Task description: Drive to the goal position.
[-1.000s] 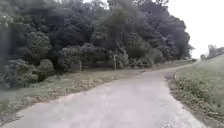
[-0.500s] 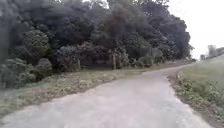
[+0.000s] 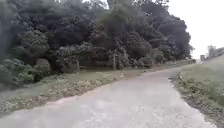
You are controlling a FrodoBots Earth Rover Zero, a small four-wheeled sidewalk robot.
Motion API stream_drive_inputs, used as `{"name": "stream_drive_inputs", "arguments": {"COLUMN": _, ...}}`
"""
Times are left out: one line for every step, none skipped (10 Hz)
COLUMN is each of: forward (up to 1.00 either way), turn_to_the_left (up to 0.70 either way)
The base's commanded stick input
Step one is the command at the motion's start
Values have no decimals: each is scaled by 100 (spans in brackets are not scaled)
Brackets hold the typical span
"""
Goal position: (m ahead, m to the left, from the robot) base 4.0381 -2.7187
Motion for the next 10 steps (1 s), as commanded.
{"name": "stream_drive_inputs", "arguments": {"forward": 45, "turn_to_the_left": 0}}
{"name": "stream_drive_inputs", "arguments": {"forward": 45, "turn_to_the_left": 0}}
{"name": "stream_drive_inputs", "arguments": {"forward": 45, "turn_to_the_left": 0}}
{"name": "stream_drive_inputs", "arguments": {"forward": 45, "turn_to_the_left": 0}}
{"name": "stream_drive_inputs", "arguments": {"forward": 45, "turn_to_the_left": 0}}
{"name": "stream_drive_inputs", "arguments": {"forward": 45, "turn_to_the_left": 0}}
{"name": "stream_drive_inputs", "arguments": {"forward": 45, "turn_to_the_left": 0}}
{"name": "stream_drive_inputs", "arguments": {"forward": 45, "turn_to_the_left": 0}}
{"name": "stream_drive_inputs", "arguments": {"forward": 45, "turn_to_the_left": 0}}
{"name": "stream_drive_inputs", "arguments": {"forward": 45, "turn_to_the_left": -1}}
